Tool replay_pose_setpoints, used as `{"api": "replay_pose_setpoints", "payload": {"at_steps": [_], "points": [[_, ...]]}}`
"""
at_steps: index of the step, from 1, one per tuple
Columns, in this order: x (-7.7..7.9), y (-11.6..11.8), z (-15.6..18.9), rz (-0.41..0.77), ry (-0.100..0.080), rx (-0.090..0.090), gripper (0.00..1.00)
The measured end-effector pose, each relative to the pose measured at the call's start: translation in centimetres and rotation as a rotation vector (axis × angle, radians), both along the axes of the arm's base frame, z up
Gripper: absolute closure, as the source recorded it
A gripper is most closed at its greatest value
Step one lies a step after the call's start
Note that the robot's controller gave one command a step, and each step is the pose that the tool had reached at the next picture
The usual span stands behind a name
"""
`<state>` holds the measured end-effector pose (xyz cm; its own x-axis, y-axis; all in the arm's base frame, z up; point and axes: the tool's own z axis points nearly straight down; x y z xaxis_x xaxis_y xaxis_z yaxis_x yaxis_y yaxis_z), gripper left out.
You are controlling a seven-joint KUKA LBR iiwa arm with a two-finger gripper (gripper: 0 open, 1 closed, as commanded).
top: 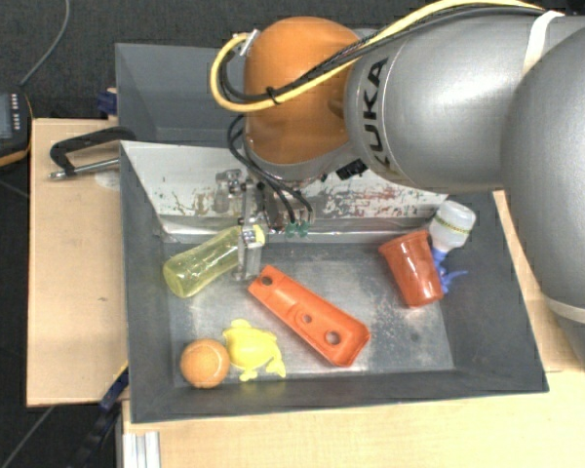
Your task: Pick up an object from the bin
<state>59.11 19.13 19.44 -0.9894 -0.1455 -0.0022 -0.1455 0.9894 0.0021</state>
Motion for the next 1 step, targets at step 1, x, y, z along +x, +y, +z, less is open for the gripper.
{"api": "replay_pose_setpoints", "payload": {"at_steps": [1], "points": [[0.33, 1.22, -3.29, 0.227, -0.001, 0.001, 0.00]]}}
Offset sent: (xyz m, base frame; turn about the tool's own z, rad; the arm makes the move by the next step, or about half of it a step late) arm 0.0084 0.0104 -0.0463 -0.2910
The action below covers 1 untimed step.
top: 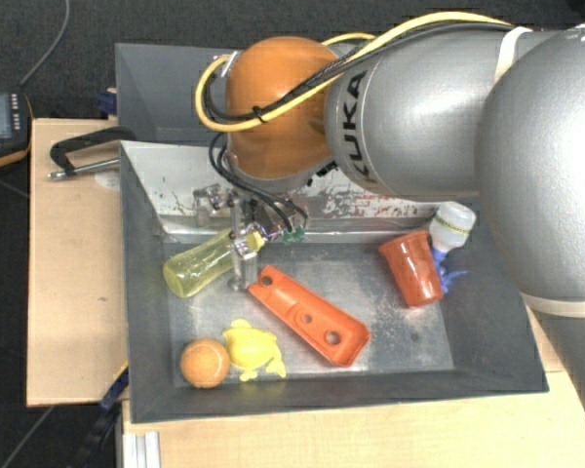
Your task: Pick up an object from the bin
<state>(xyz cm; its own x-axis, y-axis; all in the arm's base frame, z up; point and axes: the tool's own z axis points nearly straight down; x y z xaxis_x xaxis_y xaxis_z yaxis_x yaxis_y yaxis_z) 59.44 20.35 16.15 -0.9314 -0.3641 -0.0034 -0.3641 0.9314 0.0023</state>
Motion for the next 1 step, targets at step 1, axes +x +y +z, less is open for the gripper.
{"api": "replay_pose_setpoints", "payload": {"at_steps": [1], "points": [[0.58, -0.07, -1.28, 0.064, 0.000, 0.000, 0.00]]}}
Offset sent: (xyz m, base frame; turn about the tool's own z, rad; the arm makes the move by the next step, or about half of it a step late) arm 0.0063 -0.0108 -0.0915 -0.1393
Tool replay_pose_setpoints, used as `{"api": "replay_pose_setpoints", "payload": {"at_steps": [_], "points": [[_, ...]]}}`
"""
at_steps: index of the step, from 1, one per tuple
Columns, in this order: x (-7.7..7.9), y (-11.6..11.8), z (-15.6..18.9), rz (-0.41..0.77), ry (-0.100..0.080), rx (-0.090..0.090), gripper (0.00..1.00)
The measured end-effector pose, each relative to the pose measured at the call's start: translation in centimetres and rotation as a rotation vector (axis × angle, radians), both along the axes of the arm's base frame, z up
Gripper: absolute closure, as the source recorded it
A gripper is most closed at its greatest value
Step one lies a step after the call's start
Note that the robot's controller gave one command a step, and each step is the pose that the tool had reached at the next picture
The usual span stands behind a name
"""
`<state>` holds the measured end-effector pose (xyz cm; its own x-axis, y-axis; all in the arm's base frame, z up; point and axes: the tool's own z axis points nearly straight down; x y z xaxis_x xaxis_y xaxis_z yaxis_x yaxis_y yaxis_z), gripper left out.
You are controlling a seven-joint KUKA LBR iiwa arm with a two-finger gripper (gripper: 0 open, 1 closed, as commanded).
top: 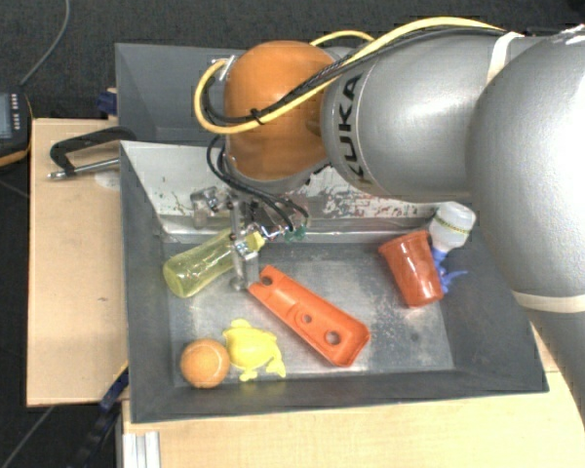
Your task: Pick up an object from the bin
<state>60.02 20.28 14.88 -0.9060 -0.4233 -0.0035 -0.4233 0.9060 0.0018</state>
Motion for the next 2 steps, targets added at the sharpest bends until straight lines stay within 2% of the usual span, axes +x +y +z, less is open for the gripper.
{"api": "replay_pose_setpoints", "payload": {"at_steps": [1, 2], "points": [[-0.11, -0.99, -8.27, 0.074, 0.006, -0.001, 0.00], [0.20, -0.44, -7.76, 0.156, -0.005, 0.002, 1.00]]}}
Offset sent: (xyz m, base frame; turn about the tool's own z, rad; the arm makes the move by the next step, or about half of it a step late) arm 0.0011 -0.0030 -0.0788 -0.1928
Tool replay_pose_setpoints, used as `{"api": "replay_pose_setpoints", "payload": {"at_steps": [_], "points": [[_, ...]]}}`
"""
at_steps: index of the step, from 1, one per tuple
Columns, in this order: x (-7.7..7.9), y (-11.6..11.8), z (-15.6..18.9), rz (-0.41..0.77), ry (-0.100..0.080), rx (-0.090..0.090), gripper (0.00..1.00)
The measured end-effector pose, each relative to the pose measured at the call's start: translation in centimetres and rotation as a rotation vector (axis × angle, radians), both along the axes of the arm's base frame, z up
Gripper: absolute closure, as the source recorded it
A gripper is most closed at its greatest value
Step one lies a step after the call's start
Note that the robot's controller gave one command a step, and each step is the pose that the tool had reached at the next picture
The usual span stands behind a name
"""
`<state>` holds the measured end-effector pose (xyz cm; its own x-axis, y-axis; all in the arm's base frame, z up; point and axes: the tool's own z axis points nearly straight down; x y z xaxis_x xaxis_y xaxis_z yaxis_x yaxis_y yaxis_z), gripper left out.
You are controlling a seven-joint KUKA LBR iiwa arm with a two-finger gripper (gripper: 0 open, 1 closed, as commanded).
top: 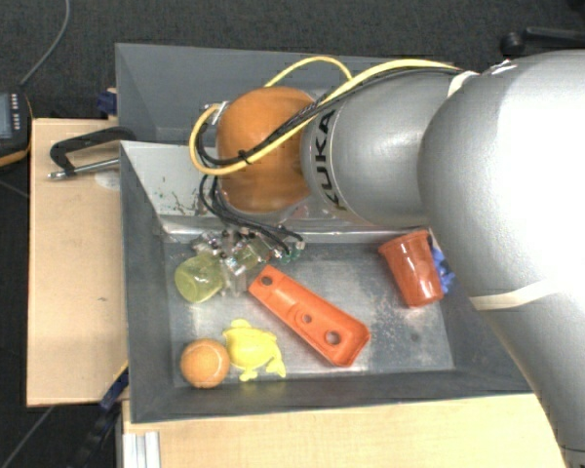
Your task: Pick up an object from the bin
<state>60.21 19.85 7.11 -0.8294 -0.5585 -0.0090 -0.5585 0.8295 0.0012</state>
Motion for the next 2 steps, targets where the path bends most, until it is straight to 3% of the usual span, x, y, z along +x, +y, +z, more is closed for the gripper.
{"api": "replay_pose_setpoints", "payload": {"at_steps": [2], "points": [[-0.18, 0.05, 0.59, 0.019, 0.006, -0.002, 1.00]]}}
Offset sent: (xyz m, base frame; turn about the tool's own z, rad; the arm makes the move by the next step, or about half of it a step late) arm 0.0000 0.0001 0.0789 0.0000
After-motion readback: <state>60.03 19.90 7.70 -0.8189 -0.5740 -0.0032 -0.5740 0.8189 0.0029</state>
